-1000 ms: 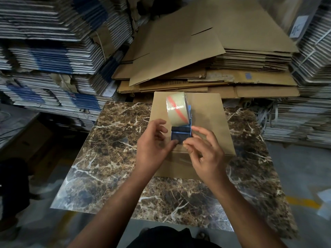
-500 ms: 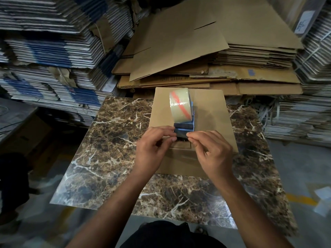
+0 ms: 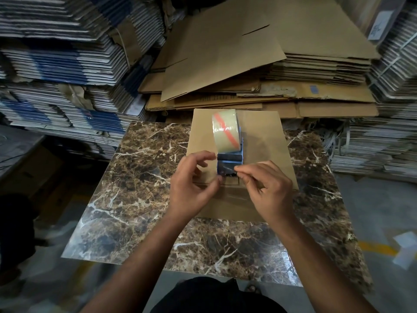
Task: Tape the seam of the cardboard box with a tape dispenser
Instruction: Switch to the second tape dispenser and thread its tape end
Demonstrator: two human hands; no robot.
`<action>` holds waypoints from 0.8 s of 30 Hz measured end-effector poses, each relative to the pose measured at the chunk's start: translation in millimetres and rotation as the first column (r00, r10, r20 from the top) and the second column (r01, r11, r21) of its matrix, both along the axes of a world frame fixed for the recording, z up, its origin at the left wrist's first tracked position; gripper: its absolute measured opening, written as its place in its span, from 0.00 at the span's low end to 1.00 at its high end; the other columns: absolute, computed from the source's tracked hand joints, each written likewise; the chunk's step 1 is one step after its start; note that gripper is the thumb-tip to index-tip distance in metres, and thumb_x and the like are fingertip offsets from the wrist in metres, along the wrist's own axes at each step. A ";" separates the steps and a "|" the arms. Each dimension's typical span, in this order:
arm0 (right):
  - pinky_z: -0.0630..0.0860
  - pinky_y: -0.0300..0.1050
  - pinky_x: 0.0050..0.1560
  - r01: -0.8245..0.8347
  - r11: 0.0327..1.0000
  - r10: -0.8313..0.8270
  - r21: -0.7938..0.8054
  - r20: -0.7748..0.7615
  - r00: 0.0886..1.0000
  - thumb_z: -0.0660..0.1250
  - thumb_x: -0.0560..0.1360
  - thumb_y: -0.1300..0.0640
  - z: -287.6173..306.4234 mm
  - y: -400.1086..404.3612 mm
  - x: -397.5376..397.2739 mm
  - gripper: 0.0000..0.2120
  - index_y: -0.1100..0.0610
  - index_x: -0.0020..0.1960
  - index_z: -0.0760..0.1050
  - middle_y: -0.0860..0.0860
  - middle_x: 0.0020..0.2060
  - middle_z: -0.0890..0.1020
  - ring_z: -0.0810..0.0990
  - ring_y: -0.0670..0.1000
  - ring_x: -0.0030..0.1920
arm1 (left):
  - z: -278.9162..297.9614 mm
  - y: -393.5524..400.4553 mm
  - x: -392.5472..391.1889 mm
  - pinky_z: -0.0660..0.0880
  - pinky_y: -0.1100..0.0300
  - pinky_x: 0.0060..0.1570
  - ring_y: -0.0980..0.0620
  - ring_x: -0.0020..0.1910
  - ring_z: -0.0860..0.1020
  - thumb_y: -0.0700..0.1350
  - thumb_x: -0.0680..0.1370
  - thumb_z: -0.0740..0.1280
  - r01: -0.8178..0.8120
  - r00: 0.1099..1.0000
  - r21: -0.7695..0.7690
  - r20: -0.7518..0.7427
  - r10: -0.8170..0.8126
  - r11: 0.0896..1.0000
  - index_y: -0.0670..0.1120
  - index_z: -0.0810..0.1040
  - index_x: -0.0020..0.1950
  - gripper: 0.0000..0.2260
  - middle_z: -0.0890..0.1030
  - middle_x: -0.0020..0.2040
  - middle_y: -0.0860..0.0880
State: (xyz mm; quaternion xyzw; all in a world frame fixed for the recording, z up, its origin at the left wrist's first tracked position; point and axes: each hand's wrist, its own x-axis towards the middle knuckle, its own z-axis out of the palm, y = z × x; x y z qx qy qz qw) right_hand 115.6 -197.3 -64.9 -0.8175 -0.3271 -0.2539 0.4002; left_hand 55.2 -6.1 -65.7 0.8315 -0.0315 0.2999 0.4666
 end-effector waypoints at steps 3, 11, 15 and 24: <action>0.79 0.42 0.48 -0.021 1.000 0.021 0.010 0.008 1.000 0.74 0.75 0.66 0.3 -0.1 -0.1 0.06 0.59 0.50 0.86 0.51 0.45 0.87 0.83 0.52 0.46 | 0.0 2.8 4.0 0.78 0.49 0.52 0.51 0.60 0.77 0.45 0.71 0.80 -0.019 0.999 0.109 0.032 0.016 0.994 0.46 0.81 0.63 0.21 0.81 0.61 0.53; 0.80 0.44 0.47 -0.035 0.997 0.038 0.075 -0.032 0.999 0.74 0.76 0.64 2.0 2.4 -2.7 0.04 0.59 0.50 0.86 0.51 0.46 0.86 0.83 0.50 0.47 | -0.7 -1.0 6.0 0.77 0.55 0.54 0.52 0.52 0.82 0.41 0.75 0.75 0.001 0.999 0.071 0.036 -0.004 0.997 0.45 0.87 0.50 0.05 0.87 0.49 0.52; 0.82 0.43 0.44 0.005 0.988 0.015 0.153 -0.127 0.992 0.74 0.76 0.64 2.5 4.6 -3.2 0.09 0.58 0.55 0.85 0.45 0.45 0.84 0.84 0.47 0.43 | 0.1 0.6 3.7 0.76 0.57 0.56 0.52 0.55 0.82 0.39 0.75 0.75 0.013 1.000 0.052 0.023 -0.014 0.999 0.45 0.87 0.50 0.05 0.86 0.52 0.51; 0.78 0.46 0.48 0.008 1.000 -0.008 0.009 -0.002 1.000 0.78 0.72 0.58 5.8 14.1 0.0 0.07 0.58 0.49 0.87 0.56 0.47 0.81 0.80 0.56 0.47 | -0.7 0.2 3.2 0.77 0.53 0.53 0.53 0.52 0.82 0.40 0.74 0.77 -0.001 0.998 0.102 0.061 -0.005 0.995 0.46 0.86 0.52 0.08 0.86 0.50 0.53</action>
